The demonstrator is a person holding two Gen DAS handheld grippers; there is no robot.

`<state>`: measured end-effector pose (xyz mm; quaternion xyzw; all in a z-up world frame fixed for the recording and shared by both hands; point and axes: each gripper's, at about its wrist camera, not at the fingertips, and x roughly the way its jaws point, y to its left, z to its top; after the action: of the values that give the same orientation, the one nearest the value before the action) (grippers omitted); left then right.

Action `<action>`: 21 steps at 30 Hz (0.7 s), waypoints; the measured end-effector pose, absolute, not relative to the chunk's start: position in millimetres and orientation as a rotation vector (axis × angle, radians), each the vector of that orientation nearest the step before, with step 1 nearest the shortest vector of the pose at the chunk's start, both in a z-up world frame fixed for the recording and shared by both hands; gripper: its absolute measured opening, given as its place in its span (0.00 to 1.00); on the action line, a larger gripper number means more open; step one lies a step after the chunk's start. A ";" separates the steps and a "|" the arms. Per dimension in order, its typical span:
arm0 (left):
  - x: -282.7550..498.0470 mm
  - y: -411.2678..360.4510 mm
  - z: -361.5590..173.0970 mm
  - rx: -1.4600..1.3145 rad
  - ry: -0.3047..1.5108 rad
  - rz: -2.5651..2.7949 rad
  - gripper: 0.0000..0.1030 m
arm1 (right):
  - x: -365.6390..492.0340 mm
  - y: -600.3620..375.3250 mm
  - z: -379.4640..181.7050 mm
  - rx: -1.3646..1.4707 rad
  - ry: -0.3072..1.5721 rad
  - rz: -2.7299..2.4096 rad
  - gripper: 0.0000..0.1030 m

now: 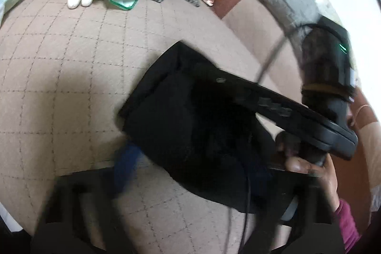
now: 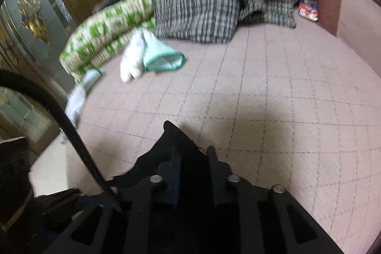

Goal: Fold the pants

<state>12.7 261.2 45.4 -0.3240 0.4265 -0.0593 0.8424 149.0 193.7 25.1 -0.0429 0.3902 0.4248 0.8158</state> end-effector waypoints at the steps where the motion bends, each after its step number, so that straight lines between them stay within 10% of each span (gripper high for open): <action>1: 13.8 258.7 47.0 -0.680 0.908 -0.145 0.29 | 145.4 185.9 32.3 -0.064 0.811 0.905 0.14; 12: -37.0 134.9 146.7 -0.323 0.637 -0.521 0.23 | 42.4 -12.8 118.0 0.236 0.500 0.779 0.12; 21: -41.0 -2.4 86.5 -0.056 0.873 -0.712 0.23 | 5.3 -163.8 16.0 0.404 0.726 0.255 0.10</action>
<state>-41.0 -2.4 86.5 -0.0265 0.4138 -0.3376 0.8450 5.3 -163.8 16.0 0.1957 0.3519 0.1237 0.9069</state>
